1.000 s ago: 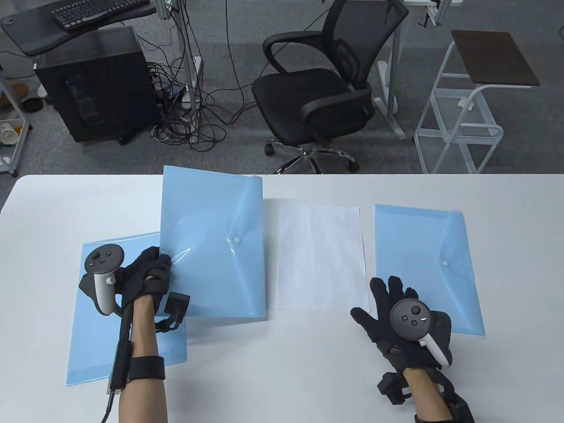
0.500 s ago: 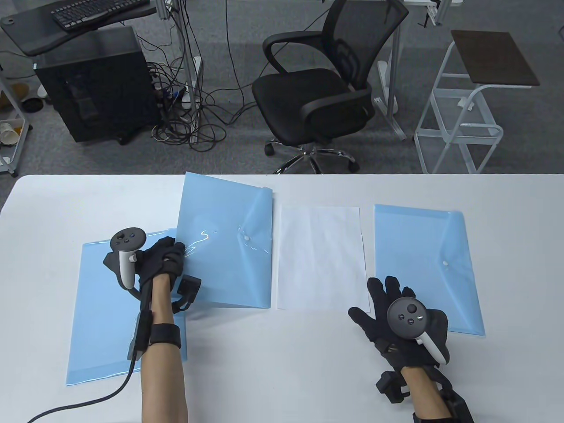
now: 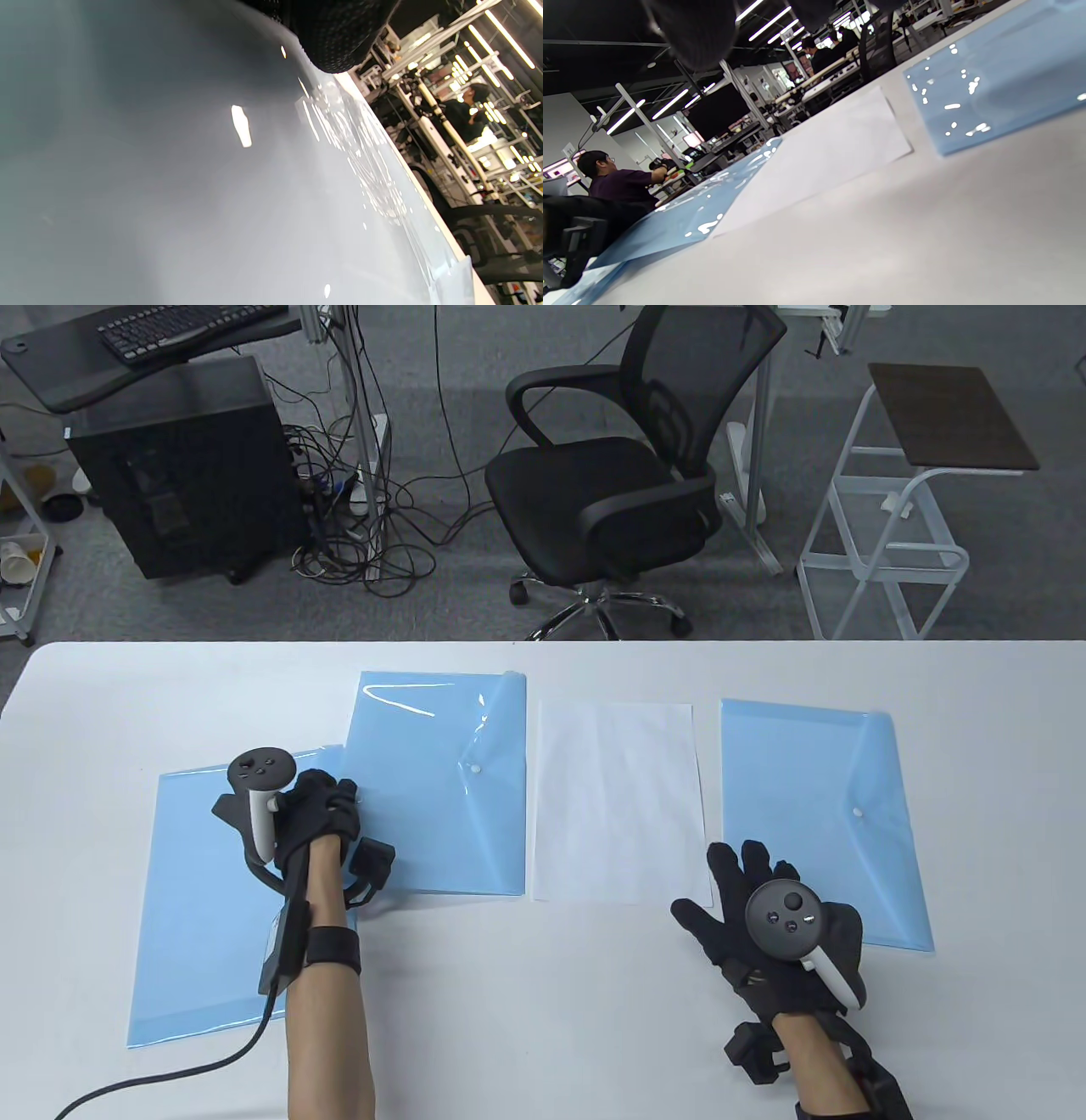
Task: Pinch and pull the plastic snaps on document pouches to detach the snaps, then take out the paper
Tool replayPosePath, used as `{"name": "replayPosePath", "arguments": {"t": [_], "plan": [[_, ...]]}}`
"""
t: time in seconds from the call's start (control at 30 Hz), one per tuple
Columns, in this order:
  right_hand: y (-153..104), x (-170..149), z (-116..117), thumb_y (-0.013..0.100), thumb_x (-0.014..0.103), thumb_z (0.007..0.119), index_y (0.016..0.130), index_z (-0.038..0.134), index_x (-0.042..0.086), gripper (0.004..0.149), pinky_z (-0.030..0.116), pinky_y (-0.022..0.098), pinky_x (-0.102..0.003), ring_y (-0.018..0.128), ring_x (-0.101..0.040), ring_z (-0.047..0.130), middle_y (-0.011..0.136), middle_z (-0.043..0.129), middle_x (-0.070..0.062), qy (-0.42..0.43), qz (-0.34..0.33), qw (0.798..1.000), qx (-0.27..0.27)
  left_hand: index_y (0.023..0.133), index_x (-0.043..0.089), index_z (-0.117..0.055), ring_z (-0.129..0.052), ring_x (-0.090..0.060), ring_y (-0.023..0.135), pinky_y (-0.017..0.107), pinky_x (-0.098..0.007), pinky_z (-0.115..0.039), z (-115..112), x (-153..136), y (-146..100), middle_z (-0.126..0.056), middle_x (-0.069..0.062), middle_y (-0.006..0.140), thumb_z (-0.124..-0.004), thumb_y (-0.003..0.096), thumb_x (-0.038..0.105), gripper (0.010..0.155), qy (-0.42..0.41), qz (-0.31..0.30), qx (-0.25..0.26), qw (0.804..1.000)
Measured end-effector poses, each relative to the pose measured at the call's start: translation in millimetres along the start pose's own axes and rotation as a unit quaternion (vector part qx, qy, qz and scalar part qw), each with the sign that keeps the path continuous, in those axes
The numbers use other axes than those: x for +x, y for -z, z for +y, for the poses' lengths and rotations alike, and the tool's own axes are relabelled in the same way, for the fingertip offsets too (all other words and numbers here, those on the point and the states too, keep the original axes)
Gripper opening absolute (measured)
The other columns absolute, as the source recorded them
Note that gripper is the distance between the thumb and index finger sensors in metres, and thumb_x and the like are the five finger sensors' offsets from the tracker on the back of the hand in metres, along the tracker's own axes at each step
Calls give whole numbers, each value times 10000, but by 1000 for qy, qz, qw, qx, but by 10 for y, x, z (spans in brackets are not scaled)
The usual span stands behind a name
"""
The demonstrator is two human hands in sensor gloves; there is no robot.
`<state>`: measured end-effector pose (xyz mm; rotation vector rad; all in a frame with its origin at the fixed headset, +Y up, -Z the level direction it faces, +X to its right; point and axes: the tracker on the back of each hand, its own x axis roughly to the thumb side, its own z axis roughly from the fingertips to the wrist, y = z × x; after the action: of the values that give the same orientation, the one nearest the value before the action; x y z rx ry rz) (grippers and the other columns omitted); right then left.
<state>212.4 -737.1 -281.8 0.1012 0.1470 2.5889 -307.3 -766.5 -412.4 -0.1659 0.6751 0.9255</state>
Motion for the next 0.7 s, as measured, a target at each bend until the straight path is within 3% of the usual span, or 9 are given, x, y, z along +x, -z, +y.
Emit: {"name": "replayPosePath", "arguments": {"t": [0.23,0.4,0.7], "plan": [[1,4,-1,554,639,668,1190,379,164,845,361,606,-869,1011,-723,297,1251,292,-321,2,-1,1000,-4,1107,75,-480,-884,-463,821,563,-563,-807,123,-17,-178,-717,-168,1042,-793,560,333,680,31,-12,25,999],[9,11,-6,554,640,666,1191,374,166,846,359,607,-869,1011,-723,292,1252,285,-320,5,-4,1000,-7,1145,115,-421,-739,-529,975,650,-646,-695,276,34,-414,-606,-168,1154,-746,578,394,710,45,-52,19,997],[-10,-24,-23,554,645,661,1193,363,169,851,351,610,-868,1013,-721,275,1254,266,-317,10,2,1000,-15,1200,215,-242,-375,-629,1087,659,-802,-459,431,135,-1109,-285,-180,1252,-686,574,623,869,142,-140,-2,980]]}}
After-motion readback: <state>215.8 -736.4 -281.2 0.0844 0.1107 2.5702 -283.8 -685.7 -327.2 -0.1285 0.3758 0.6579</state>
